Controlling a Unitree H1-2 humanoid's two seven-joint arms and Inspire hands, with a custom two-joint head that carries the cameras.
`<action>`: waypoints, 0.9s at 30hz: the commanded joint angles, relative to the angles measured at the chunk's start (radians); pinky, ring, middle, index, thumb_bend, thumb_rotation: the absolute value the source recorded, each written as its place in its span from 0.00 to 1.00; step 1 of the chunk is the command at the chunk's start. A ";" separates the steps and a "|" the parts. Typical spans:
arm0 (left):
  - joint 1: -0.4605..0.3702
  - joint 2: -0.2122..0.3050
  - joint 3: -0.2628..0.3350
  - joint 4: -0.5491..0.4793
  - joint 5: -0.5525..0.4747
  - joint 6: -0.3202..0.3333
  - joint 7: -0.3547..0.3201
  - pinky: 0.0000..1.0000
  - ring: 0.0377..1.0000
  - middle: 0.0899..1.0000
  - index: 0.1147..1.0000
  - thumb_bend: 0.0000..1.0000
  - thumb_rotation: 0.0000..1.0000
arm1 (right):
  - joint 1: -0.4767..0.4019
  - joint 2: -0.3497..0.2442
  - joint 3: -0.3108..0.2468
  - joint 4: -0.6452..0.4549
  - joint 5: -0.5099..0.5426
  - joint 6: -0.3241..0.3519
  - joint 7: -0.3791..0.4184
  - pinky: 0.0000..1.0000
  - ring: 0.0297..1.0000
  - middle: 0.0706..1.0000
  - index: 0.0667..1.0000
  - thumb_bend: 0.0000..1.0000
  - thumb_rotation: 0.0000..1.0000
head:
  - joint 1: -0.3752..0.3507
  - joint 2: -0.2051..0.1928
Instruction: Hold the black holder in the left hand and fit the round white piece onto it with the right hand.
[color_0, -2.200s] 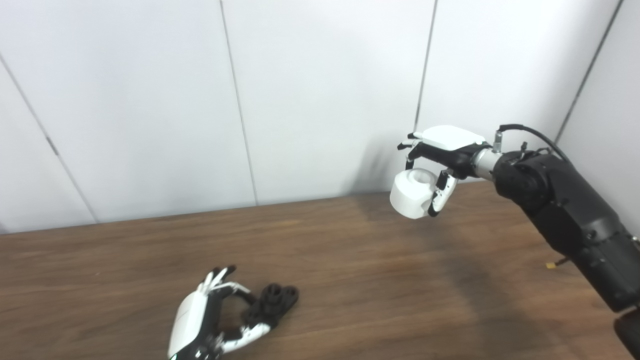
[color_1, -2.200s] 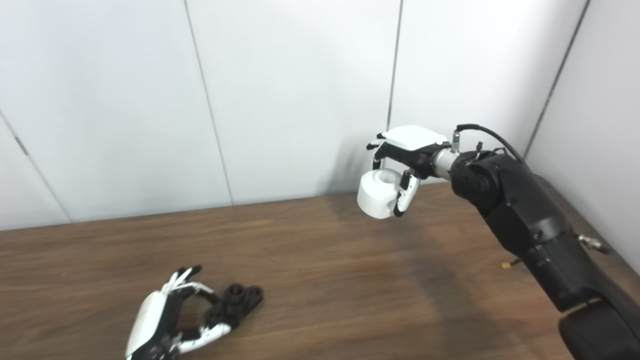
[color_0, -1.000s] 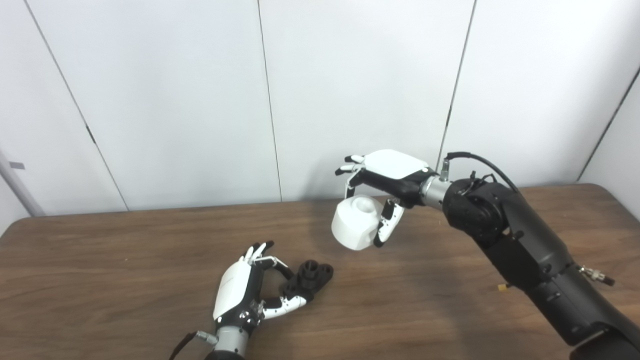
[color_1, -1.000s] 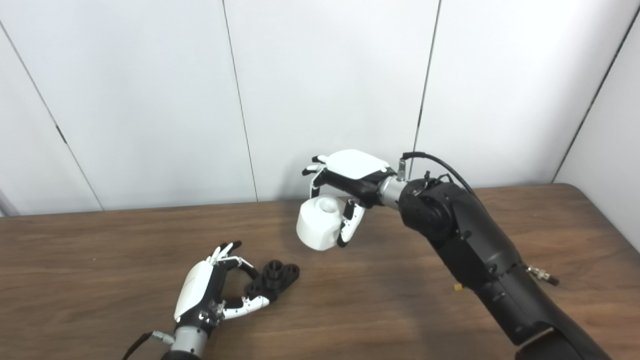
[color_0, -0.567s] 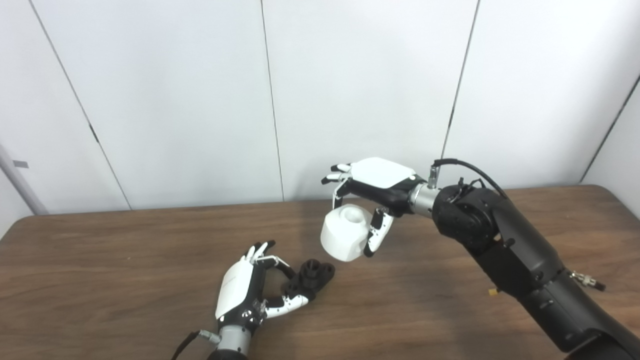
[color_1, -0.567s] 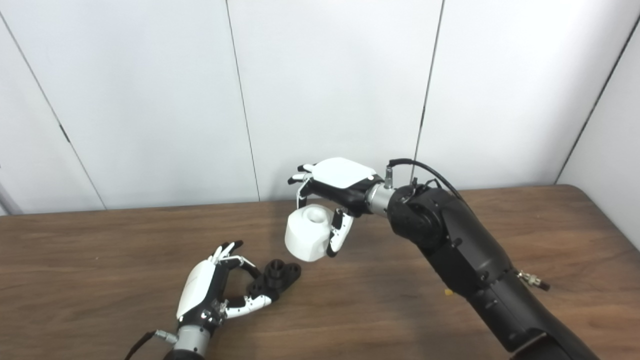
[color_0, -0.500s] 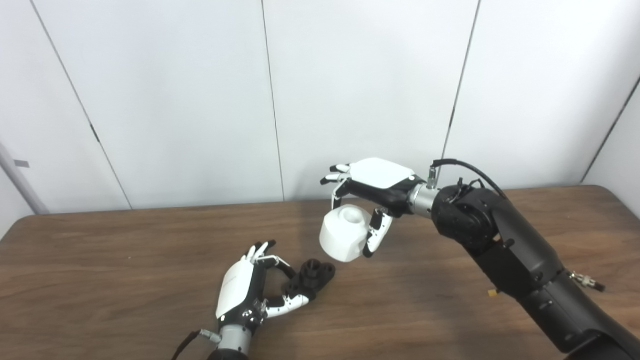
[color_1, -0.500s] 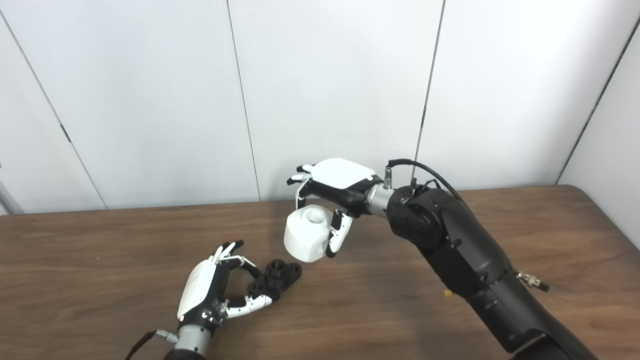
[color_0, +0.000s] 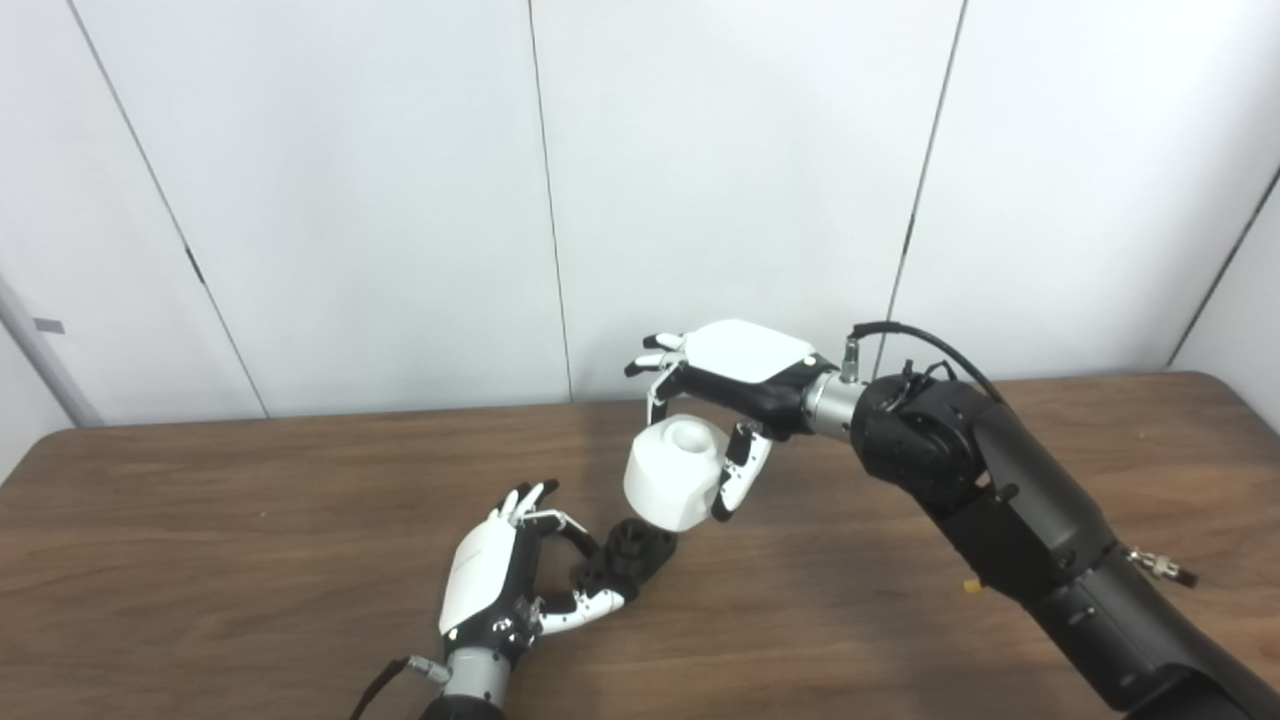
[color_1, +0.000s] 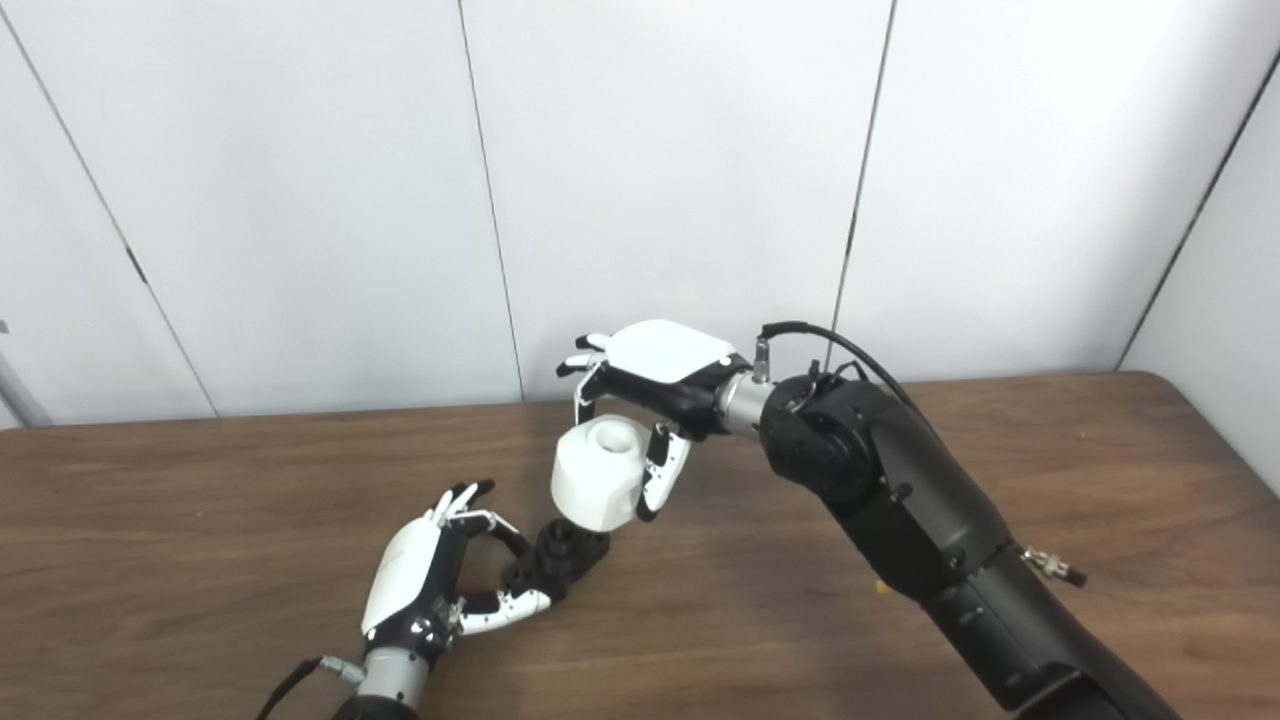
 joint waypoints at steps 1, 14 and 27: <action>0.030 -0.037 -0.031 0.016 -0.008 0.014 -0.026 1.00 1.00 0.93 0.41 0.52 0.05 | -0.044 0.007 -0.009 -0.014 0.002 -0.018 -0.028 0.98 1.00 0.92 0.44 0.52 0.13 | 0.004 0.001; 0.039 -0.047 -0.031 -0.005 0.001 0.023 -0.026 1.00 1.00 0.93 0.41 0.52 0.05 | -0.025 0.023 0.007 0.006 0.007 -0.037 -0.035 1.00 1.00 0.92 0.44 0.52 0.13 | 0.015 0.010; 0.047 -0.051 -0.035 -0.028 0.000 0.037 -0.031 1.00 1.00 0.93 0.41 0.52 0.05 | -0.010 0.030 0.022 0.014 -0.010 -0.064 -0.046 1.00 1.00 0.91 0.44 0.52 0.13 | 0.019 0.019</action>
